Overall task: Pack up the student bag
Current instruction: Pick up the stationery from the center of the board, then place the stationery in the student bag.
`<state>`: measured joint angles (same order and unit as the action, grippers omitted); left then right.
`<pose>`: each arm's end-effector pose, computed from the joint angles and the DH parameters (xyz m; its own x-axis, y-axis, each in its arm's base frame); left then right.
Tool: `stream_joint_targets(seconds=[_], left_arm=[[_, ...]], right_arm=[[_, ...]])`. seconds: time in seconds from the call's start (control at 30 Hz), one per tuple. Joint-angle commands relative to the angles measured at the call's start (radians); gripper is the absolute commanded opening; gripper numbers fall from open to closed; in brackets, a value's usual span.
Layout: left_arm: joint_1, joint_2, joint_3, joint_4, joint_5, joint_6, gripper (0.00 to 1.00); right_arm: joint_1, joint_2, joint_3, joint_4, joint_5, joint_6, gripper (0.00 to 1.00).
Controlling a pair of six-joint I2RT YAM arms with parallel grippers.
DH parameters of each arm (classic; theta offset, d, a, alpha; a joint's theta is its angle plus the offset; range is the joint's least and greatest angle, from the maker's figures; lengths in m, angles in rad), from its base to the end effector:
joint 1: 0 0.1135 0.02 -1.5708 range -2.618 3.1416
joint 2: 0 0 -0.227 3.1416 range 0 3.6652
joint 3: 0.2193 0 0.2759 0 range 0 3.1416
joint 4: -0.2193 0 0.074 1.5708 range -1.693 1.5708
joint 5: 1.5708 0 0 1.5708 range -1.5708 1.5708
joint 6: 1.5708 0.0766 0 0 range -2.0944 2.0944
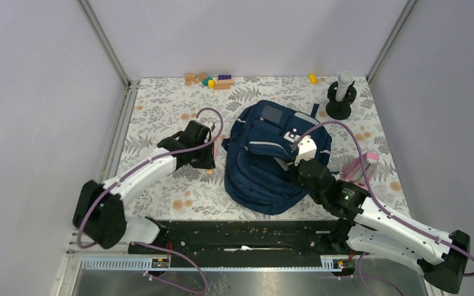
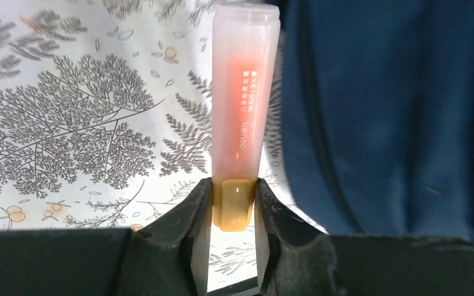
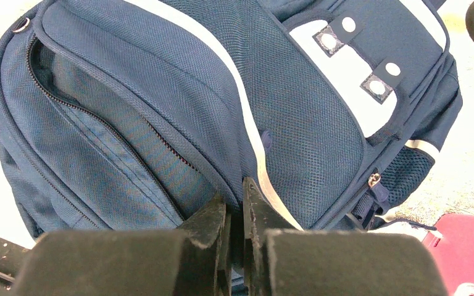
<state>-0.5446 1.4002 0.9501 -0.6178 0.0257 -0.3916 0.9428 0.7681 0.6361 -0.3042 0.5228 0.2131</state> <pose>0.2749 -0.1688 0.1422 -0.8944 0.0957 -0.4369 0.2025 0.9576 -0.2048 0.1830 0.1870 0.2360 -0.3347 -0.1490 -0.9305 -0.3729 0.9278 -0.0145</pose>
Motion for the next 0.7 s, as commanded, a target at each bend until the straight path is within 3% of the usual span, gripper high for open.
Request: stream_joint_targets(seconds=[0.0, 0.3, 0.5, 0.67], left_arm=[[-0.030, -0.160, -0.016, 0.053, -0.006, -0.065, 0.00], [-0.251, -0.301, 0.071, -0.101, -0.057, -0.207, 0.00], [-0.400, -0.380, 0.036, -0.023, 0.018, -0.388, 0.00], [-0.531, -0.331, 0.006, 0.127, 0.087, -0.486, 0.00]], right_arm=[[0.007, -0.012, 0.069, 0.004, 0.021, 0.008, 0.00], [0.007, 0.036, 0.117, 0.004, 0.013, -0.003, 0.00], [0.007, 0.043, 0.139, 0.005, 0.011, -0.004, 0.00], [0.008, 0.078, 0.164, 0.004, 0.000, 0.002, 0.00]])
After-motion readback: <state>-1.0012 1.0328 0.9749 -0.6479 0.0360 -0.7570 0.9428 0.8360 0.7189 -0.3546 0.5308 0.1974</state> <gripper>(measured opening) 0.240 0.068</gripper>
